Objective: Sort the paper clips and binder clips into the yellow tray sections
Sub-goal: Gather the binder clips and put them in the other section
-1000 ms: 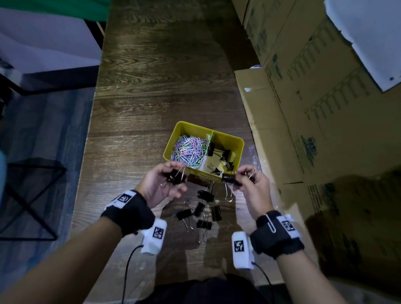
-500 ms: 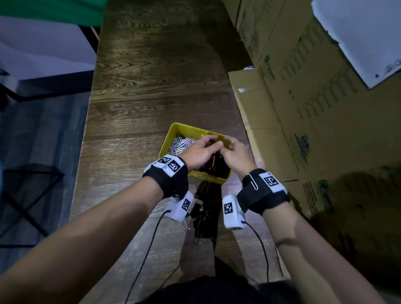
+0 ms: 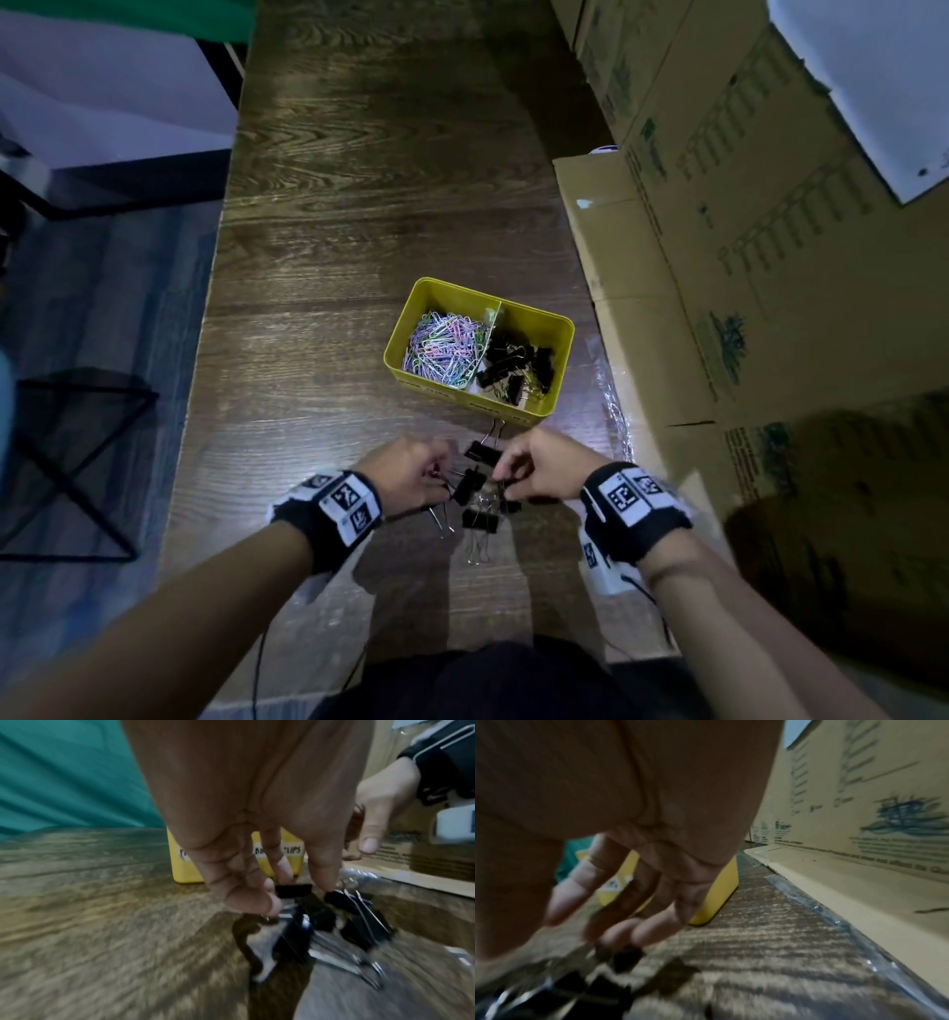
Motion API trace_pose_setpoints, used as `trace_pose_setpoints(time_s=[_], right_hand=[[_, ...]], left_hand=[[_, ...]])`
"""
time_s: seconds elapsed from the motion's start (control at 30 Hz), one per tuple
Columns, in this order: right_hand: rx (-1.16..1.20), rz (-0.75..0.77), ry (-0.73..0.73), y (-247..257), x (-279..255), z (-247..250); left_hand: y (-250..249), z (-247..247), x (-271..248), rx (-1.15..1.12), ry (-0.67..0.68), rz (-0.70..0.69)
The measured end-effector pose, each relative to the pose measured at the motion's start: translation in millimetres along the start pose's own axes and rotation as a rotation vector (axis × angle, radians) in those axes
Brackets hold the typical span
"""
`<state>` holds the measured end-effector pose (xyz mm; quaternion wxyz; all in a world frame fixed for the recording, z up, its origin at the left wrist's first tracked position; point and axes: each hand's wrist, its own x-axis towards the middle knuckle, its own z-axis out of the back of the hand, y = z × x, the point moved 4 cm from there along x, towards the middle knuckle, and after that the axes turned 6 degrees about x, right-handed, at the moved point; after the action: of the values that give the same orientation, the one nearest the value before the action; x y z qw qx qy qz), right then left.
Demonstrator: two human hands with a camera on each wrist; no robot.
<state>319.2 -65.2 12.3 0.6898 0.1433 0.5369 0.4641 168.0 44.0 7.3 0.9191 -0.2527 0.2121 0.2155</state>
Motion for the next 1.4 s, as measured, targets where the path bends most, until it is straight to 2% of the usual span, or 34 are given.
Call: trace_pose_setpoints(time_s=[0.07,0.13,0.27,0.43,0.5,0.57,0.67,0.77,0.87,0.93,1.0,1.07,1.13,1.23,1.33,1.4], right_hand=[[-0.242,-0.019,-0.001,-4,5,-12],[-0.323,-0.067,0.014,-10,8,-22],[-0.334,-0.072,-0.080,-18,8,-33],[-0.253,-0.056,-0.151,-21,1,-30],[-0.141,-0.067,-0.171,-24,-3,-23],[0.063,-0.078,-0.223,-30,-8,-17],[0.515,-0.087,-0.302,-35,-13,-13],[0.772,-0.102,-0.375,-30,-12,-13],[0.757,-0.086,-0.318,-24,-10,-17],[0.583,-0.069,-0.208,-16,-11,-21],[0.312,-0.068,-0.103,-8,-10,-27],[0.059,-0.090,-0.067,-3,-6,-36],[-0.164,-0.097,-0.069,-3,-1,-48],[-0.381,-0.094,-0.108,-9,3,-64],[-0.313,-0.061,-0.150,-19,1,-73],[-0.151,-0.039,-0.169,-28,-2,-70]], left_hand=[[2,-17,-5,0.040,0.040,0.064],[3,-30,-7,0.057,0.039,0.110],[7,-46,-7,0.073,-0.033,0.130],[20,-45,-9,-0.033,-0.076,0.112],[29,-40,-9,-0.162,-0.139,0.129],[40,-35,-8,-0.390,-0.175,0.225],[44,-29,-6,-0.982,-0.167,0.336],[33,-12,-5,-1.406,-0.205,0.312],[20,1,-2,-1.594,-0.161,0.285],[14,5,0,-1.658,-0.123,0.265],[9,7,2,-1.687,-0.093,0.254],[4,5,4,-1.537,-0.066,0.292],[-2,3,8,-1.180,-0.050,0.311],[-11,-5,16,-0.577,-0.034,0.148],[-18,-15,15,-0.094,-0.049,0.071],[-20,-22,14,0.024,-0.065,0.074]])
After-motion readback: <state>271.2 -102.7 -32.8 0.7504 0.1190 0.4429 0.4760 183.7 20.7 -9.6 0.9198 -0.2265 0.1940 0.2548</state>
